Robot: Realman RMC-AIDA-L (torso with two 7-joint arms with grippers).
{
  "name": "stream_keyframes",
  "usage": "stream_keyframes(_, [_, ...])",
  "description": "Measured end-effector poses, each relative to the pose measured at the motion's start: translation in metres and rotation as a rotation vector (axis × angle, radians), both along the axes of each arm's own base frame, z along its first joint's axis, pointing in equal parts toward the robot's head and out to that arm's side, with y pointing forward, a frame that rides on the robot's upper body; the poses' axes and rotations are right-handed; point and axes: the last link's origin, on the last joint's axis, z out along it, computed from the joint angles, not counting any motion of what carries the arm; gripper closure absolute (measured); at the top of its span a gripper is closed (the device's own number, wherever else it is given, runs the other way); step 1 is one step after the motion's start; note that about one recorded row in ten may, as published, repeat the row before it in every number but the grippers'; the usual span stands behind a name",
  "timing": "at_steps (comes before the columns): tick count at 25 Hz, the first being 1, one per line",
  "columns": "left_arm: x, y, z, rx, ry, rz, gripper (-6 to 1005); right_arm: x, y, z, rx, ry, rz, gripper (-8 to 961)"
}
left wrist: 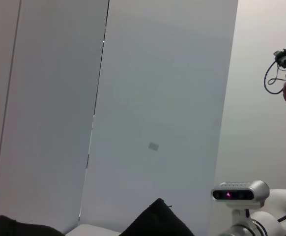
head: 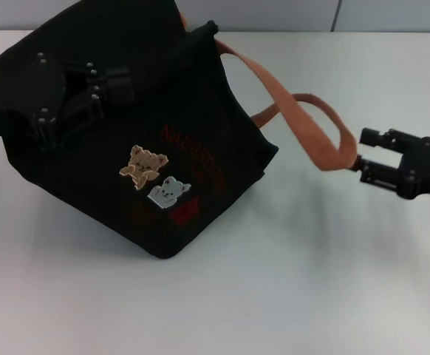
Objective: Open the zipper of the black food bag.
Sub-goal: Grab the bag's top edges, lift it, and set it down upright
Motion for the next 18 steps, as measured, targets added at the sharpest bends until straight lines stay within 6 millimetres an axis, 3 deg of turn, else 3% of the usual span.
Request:
stream_keyframes(7, [-0.002, -0.001, 0.002, -0.003, 0.005, 0.001, 945, 0.008, 0.014, 0.019, 0.198, 0.067, -0.103, 267])
stream_keyframes(11, [0.000, -0.002, -0.003, -0.028, 0.018, -0.012, 946, -0.009, 0.020, 0.021, 0.305, 0.144, -0.029, 267])
stream_keyframes(14, [0.002, -0.003, -0.006, -0.046, 0.028, -0.027, 947, -0.035, 0.028, 0.004, 0.285, 0.137, 0.100, 268])
stream_keyframes(15, [0.003, -0.003, -0.008, -0.053, 0.031, -0.033, 947, -0.050, 0.033, -0.010, 0.270, 0.105, 0.189, 268])
stream_keyframes(18, [0.005, -0.003, -0.009, -0.058, 0.034, -0.041, 948, -0.065, 0.035, -0.025, 0.286, 0.072, 0.281, 268])
